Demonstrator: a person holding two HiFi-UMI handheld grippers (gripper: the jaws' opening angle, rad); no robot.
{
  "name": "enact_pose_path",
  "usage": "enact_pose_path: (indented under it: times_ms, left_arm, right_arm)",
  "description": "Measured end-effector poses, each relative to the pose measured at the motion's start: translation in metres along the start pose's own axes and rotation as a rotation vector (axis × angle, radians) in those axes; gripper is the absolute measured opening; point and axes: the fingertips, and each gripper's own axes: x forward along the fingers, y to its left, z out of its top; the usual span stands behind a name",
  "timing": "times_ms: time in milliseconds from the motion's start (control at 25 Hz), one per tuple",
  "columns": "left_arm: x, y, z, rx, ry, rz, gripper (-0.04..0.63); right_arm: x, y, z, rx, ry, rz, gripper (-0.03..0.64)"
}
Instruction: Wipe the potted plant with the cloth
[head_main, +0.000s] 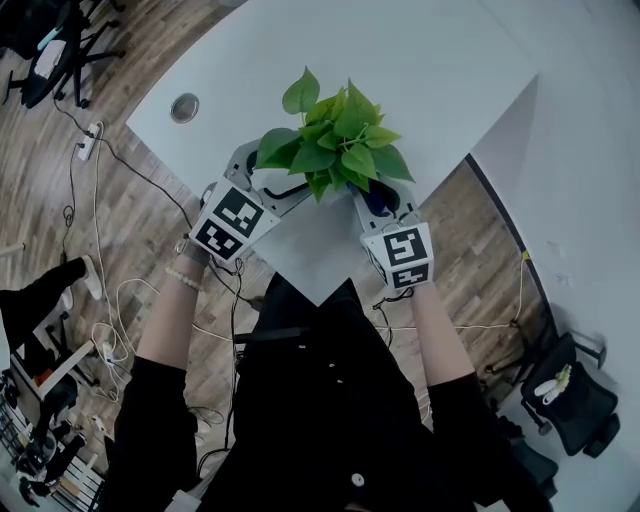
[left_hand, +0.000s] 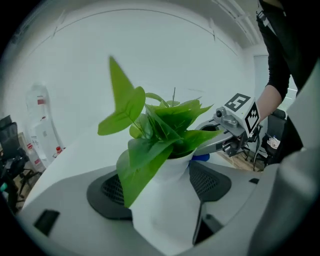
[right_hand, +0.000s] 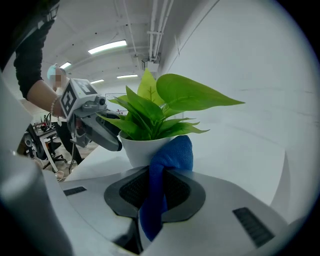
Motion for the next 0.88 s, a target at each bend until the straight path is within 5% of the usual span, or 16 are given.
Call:
enact_pose_path:
  times_ms: [280,880]
  left_arm:
    - [0.011,-0.003,0.01,0.097,-0.006,-0.095,0.351]
    - [0.012,-0.001,0.016,0.019,-0.059,-0.016,0.301]
  right_arm:
    - [0.007,-0.006,0.003,-0.037,0.007,0.012,0.084]
    - [0.016,-0.022,0.008,-0.083,0.02,0.002,0.084]
